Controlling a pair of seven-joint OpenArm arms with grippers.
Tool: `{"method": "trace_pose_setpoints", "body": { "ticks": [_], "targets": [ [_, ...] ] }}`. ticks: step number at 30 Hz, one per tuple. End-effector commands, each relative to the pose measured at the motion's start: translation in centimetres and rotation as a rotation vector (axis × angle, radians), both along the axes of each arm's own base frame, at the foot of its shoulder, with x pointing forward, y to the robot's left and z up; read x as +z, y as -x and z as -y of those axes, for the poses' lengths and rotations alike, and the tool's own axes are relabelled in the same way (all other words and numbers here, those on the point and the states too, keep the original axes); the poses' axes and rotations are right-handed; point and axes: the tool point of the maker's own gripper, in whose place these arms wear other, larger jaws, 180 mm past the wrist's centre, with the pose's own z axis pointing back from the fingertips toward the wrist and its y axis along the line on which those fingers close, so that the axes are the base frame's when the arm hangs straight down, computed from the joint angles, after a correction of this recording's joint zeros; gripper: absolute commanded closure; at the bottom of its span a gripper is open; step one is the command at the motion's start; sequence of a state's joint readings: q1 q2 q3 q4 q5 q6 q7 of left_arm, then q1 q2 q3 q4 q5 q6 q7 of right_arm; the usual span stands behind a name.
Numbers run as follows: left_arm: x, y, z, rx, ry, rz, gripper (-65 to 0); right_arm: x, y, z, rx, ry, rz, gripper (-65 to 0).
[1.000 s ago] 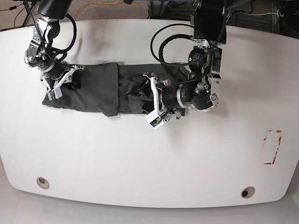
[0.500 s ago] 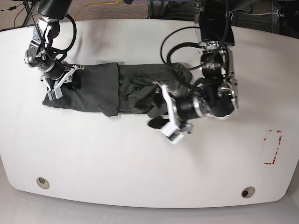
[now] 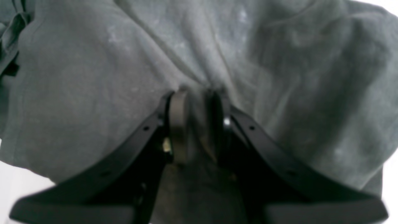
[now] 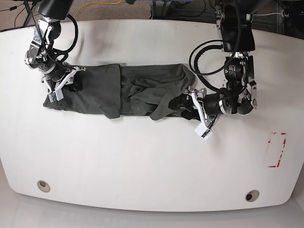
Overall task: Layout the t-shirt on the table in an organized manner, then fold the t-shirt properly
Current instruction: 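Lay the folded end onto the strip's middle and open the left gripper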
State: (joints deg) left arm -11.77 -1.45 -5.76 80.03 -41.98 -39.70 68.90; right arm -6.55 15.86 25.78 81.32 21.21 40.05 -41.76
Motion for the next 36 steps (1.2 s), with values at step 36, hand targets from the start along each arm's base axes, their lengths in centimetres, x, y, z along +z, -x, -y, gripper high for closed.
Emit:
{"method": "trace_pose_setpoints", "body": {
  "ticks": [36],
  "targets": [
    [2.0, 9.0, 13.0, -0.65, 0.08, -0.033, -24.9, -0.5, 0.6, 0.6, 0.015, 0.041, -0.049, -13.0]
  ]
}}
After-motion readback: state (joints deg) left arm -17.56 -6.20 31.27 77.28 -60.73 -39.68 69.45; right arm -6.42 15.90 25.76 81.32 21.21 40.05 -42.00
